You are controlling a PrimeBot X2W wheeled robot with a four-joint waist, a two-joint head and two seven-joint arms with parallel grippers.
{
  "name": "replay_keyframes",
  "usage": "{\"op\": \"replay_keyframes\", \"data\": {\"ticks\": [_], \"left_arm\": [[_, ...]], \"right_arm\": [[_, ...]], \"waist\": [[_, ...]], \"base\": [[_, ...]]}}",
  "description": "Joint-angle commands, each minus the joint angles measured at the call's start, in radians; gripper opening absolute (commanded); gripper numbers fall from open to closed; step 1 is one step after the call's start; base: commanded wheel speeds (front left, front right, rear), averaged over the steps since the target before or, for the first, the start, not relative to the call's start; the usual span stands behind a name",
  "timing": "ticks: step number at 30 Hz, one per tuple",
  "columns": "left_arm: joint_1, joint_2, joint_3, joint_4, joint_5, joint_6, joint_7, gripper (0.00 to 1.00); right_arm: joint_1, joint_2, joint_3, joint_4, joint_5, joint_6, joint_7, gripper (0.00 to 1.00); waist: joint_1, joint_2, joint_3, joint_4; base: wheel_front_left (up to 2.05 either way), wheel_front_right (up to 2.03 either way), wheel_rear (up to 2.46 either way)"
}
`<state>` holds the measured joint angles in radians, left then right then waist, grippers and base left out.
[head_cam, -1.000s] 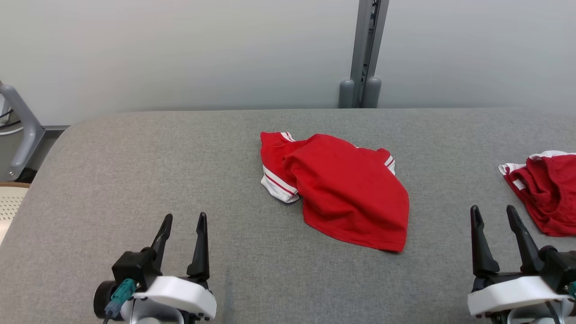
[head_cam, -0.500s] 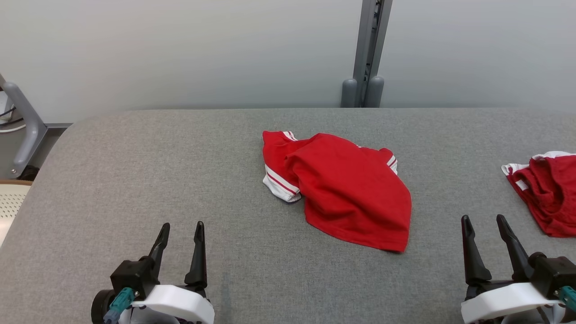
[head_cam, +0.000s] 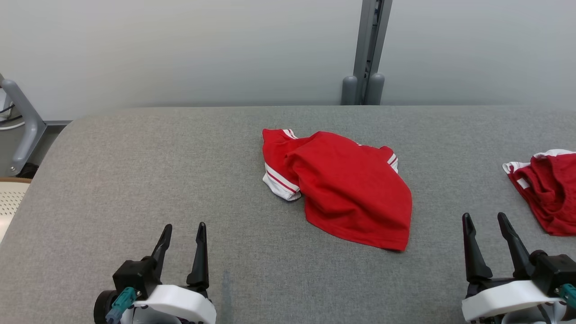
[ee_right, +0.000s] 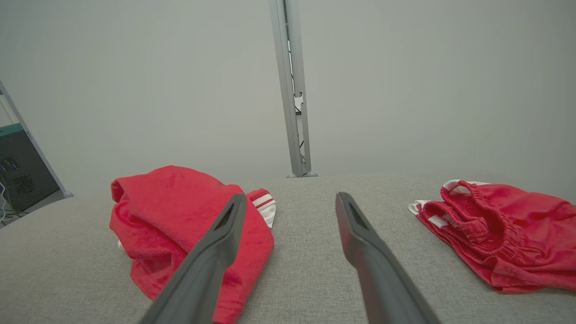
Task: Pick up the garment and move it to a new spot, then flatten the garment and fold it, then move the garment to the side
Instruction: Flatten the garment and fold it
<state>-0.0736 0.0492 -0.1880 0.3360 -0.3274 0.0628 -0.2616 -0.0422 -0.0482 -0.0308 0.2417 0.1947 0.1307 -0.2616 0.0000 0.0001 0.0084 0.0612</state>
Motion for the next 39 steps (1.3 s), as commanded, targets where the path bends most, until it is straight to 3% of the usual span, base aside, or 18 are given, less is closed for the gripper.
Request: {"op": "replay_keyframes", "data": {"ticks": [1,11,19,29,39], "left_arm": [[-0.017,0.003,0.003,0.0,-0.005,0.001,-0.005,1.0],[-0.039,0.003,-0.007,0.013,-0.004,-0.003,-0.005,1.0],[-0.145,0.005,-0.028,0.129,0.015,-0.034,-0.005,1.0],[-0.437,0.017,-0.034,0.423,-0.003,-0.082,0.052,1.0],[-0.674,0.073,-0.039,0.676,0.014,-0.09,0.081,1.0]], "right_arm": [[-0.01,-0.005,-0.005,0.0,-0.002,0.0,-0.005,1.0],[-0.025,-0.005,-0.015,-0.018,-0.006,0.0,-0.005,1.0],[-0.054,-0.005,0.004,-0.022,-0.005,0.0,-0.005,1.0],[-0.105,-0.005,0.017,-0.046,-0.019,0.0,-0.005,1.0],[-0.151,-0.005,0.039,-0.063,-0.001,0.0,-0.005,1.0]], "waist": [[0.0,-0.0001,0.002,0.0],[0.0,-0.0001,0.024,-0.006],[0.0,-0.0001,0.064,-0.045],[0.0,-0.0001,0.152,-0.157],[0.0,-0.0001,0.256,-0.264]], "base": [[0.0,0.0,0.0],[0.0,0.0,0.0],[0.0,0.0,0.0],[0.0,0.0,0.0],[0.0,0.0,0.0]]}}
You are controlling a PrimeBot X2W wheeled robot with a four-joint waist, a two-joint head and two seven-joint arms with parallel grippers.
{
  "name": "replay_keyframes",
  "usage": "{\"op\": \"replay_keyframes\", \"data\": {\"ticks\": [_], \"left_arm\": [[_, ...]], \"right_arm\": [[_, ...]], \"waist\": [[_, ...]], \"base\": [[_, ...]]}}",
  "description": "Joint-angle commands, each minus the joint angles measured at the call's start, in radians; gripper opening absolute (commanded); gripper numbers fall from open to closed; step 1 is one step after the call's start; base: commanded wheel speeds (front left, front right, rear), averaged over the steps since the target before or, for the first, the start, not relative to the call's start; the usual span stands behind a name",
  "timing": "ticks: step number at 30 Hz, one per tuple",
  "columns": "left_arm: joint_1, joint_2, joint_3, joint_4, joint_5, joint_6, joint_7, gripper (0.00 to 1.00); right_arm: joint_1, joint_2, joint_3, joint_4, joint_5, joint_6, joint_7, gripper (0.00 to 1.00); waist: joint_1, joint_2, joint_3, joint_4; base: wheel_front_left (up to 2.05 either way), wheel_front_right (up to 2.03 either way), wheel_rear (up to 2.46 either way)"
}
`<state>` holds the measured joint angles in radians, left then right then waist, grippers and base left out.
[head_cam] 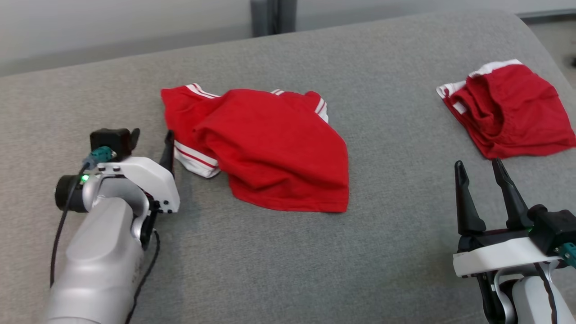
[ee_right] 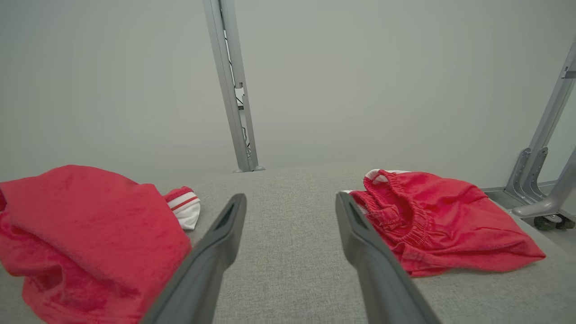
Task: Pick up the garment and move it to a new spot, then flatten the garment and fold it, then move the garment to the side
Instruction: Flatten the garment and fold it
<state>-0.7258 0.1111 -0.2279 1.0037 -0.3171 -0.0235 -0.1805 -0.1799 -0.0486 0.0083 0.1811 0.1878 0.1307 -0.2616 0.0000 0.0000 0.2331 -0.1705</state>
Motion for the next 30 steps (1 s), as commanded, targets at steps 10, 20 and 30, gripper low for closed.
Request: {"op": "replay_keyframes", "data": {"ticks": [10,20,30], "left_arm": [[-0.104,0.008,-0.029,0.157,-0.014,-0.07,0.025,0.87],[-0.124,-0.02,-0.049,0.189,-0.034,-0.09,-0.045,0.0],[-0.018,-0.048,0.007,-0.058,-0.05,0.001,-0.085,0.0]], "right_arm": [[-0.022,-0.004,0.0,0.0,0.019,0.0,-0.005,1.0],[-0.023,-0.005,-0.007,0.006,0.021,0.0,-0.005,1.0],[0.009,-0.005,-0.024,0.011,0.013,0.0,-0.005,1.0]], "waist": [[0.0,0.0,0.053,-0.065],[0.0,0.0,0.034,-0.032],[0.0,0.0,-0.021,0.062]], "base": [[0.0,0.0,0.0],[0.0,0.0,0.0],[0.0,0.0,0.0]]}}
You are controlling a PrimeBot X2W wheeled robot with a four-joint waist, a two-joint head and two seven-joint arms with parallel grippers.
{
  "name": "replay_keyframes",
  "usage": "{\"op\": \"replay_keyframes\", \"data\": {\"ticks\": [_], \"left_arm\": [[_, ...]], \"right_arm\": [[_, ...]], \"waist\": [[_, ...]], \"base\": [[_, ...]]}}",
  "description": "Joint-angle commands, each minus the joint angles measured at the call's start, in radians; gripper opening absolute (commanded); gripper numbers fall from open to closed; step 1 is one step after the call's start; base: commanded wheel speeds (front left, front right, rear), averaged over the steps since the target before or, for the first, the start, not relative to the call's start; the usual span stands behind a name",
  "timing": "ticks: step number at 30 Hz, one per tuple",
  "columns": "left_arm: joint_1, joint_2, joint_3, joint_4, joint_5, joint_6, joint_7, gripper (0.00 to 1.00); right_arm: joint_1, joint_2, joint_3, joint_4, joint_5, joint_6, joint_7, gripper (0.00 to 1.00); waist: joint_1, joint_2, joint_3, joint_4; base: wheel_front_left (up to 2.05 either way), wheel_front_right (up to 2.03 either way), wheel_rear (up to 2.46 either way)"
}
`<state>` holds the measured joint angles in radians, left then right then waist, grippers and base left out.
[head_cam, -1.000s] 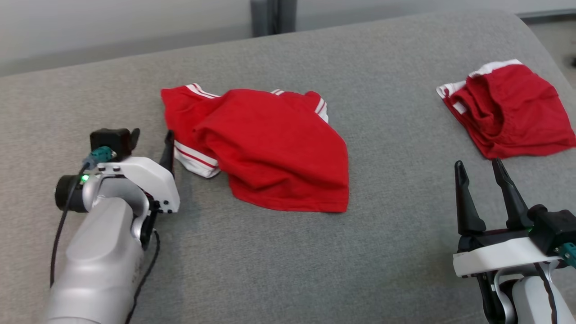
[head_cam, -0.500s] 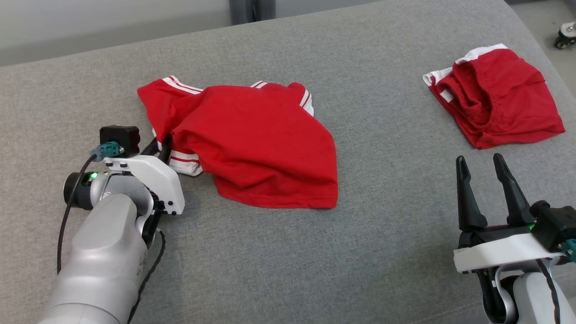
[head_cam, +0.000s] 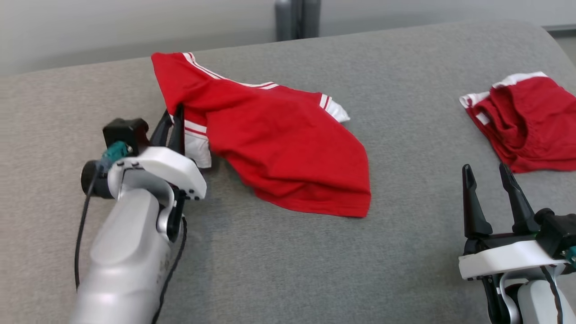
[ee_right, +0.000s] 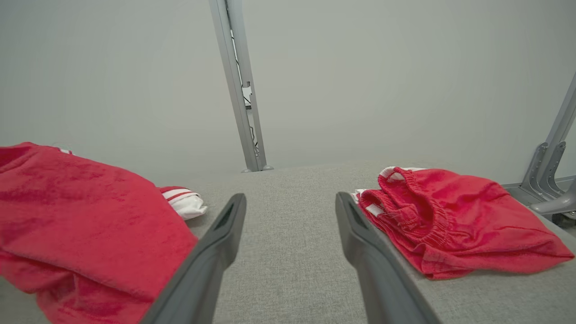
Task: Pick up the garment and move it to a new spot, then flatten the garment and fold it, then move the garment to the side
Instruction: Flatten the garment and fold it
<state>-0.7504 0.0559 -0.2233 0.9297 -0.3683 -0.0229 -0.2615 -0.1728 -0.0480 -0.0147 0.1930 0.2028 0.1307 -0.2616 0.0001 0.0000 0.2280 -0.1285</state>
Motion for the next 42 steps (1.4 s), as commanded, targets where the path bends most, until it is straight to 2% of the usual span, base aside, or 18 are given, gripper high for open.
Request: {"op": "replay_keyframes", "data": {"ticks": [1,5,6,13,21,28,29,30,31,32,42], "left_arm": [[0.035,0.005,0.006,-0.034,0.01,0.014,-0.004,0.0],[0.16,-0.001,0.011,-0.193,0.027,0.063,-0.004,0.0],[0.223,-0.002,0.018,-0.253,0.027,0.089,-0.005,0.0],[0.419,0.004,0.052,-0.386,0.023,0.157,-0.005,0.0],[0.572,0.021,0.06,-0.433,0.005,0.178,0.014,0.0],[0.632,0.021,0.044,-0.441,-0.005,0.18,0.05,0.0],[0.637,0.02,0.04,-0.443,-0.008,0.177,0.054,0.22],[0.64,0.019,0.037,-0.446,-0.012,0.175,0.056,0.6],[0.641,0.018,0.034,-0.449,-0.014,0.173,0.056,0.88],[0.641,0.017,0.033,-0.454,-0.015,0.171,0.053,1.0],[0.623,0.016,0.033,-0.537,0.004,0.172,0.008,1.0]], "right_arm": [[0.007,-0.005,-0.001,-0.001,-0.001,0.0,-0.005,1.0],[0.02,-0.005,0.006,0.004,0.001,0.0,-0.005,1.0],[0.025,-0.005,0.01,0.006,0.004,0.0,-0.005,1.0],[0.045,-0.005,0.009,0.013,0.004,0.0,-0.005,1.0],[0.057,-0.005,0.012,0.023,-0.006,0.0,-0.005,1.0],[0.058,-0.005,0.014,0.032,-0.011,0.0,-0.005,1.0],[0.056,-0.005,0.014,0.033,-0.012,0.0,-0.005,1.0],[0.055,-0.005,0.015,0.035,-0.013,0.0,-0.005,1.0],[0.053,-0.005,0.016,0.036,-0.013,0.0,-0.005,1.0],[0.051,-0.005,0.016,0.037,-0.014,0.0,-0.005,1.0],[0.044,-0.005,0.011,0.052,-0.021,0.0,-0.005,1.0]], "waist": [[-0.0001,0.0,-0.023,0.032],[-0.0001,0.0,-0.048,0.081],[-0.0001,0.0,-0.059,0.101],[-0.0001,0.0,-0.087,0.148],[-0.0001,0.0,-0.101,0.16],[-0.0001,0.0,-0.104,0.165],[-0.0001,0.0,-0.104,0.165],[-0.0001,0.0,-0.104,0.165],[-0.0001,0.0,-0.104,0.165],[-0.0001,0.0,-0.104,0.165],[-0.0001,0.0,-0.108,0.173]], "base": [[0.0,0.0,0.0],[0.0,0.0,0.0],[0.0,0.0,0.0],[0.0,0.0,0.0],[0.0,0.0,0.0],[0.0,0.0,0.0],[0.0,0.0,0.0],[0.0,0.0,0.0],[0.0,0.0,0.0],[0.0,0.0,0.0],[0.0,0.0,0.0]]}}
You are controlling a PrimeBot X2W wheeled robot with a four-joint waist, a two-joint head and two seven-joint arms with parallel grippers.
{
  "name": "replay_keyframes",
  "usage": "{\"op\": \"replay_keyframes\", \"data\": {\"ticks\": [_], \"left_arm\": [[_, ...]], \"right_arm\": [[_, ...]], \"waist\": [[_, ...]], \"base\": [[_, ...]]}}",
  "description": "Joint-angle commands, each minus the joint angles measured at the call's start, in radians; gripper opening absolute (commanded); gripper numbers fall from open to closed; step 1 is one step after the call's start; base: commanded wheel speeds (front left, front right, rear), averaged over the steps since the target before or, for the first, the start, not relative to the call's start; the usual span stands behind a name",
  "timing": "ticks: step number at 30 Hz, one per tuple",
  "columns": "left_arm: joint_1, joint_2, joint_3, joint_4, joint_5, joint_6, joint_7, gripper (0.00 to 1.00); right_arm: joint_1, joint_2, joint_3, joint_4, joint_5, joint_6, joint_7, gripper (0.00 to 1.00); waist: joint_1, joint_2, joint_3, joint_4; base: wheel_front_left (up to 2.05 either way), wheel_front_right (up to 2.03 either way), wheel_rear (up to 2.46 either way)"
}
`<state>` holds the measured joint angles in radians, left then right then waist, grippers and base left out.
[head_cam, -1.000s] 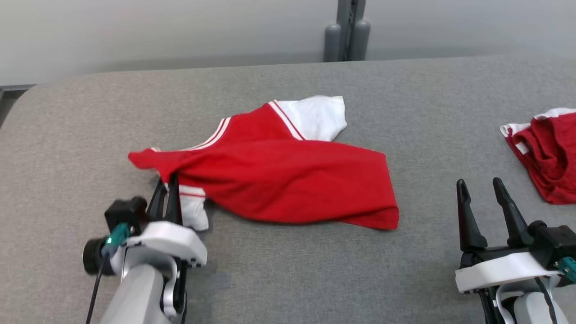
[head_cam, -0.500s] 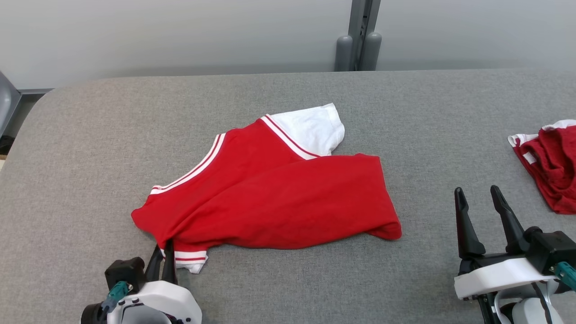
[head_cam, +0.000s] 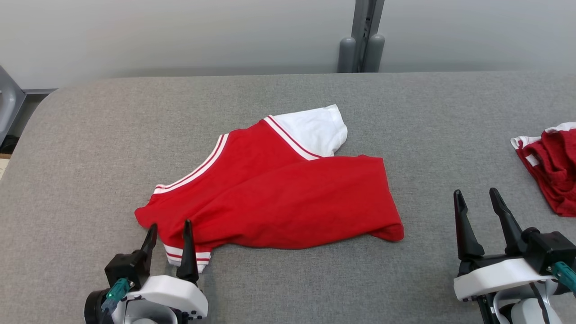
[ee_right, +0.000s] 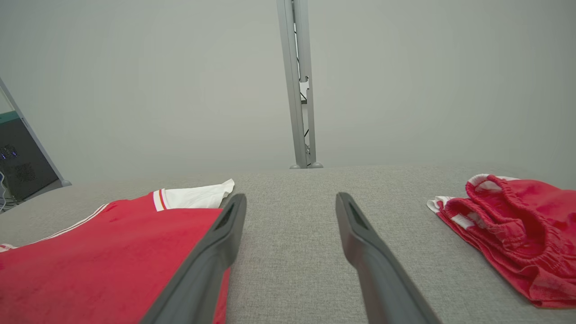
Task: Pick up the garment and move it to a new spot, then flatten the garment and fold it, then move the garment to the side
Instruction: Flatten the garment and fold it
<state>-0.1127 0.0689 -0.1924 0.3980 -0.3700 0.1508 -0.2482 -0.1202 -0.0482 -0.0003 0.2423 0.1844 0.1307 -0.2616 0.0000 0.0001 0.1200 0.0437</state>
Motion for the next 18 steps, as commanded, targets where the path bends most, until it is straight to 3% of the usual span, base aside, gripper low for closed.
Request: {"op": "replay_keyframes", "data": {"ticks": [1,6,18], "left_arm": [[-0.015,0.002,0.001,-0.016,0.008,-0.002,-0.008,1.0],[-0.009,0.002,-0.002,-0.049,0.02,-0.009,-0.015,1.0],[0.001,-0.007,-0.021,-0.066,0.013,-0.016,-0.018,1.0]], "right_arm": [[-0.01,-0.005,-0.004,0.005,-0.004,0.0,-0.005,1.0],[-0.037,-0.005,0.003,0.032,-0.032,0.0,-0.003,1.0],[-0.034,-0.005,0.104,0.126,-0.024,0.0,0.115,1.0]], "waist": [[0.0,-0.0001,-0.001,0.002],[0.0,-0.0001,-0.002,0.014],[0.0,-0.0001,0.017,0.099]], "base": [[0.0,0.0,0.0],[0.0,0.0,0.0],[0.0,0.0,0.0]]}}
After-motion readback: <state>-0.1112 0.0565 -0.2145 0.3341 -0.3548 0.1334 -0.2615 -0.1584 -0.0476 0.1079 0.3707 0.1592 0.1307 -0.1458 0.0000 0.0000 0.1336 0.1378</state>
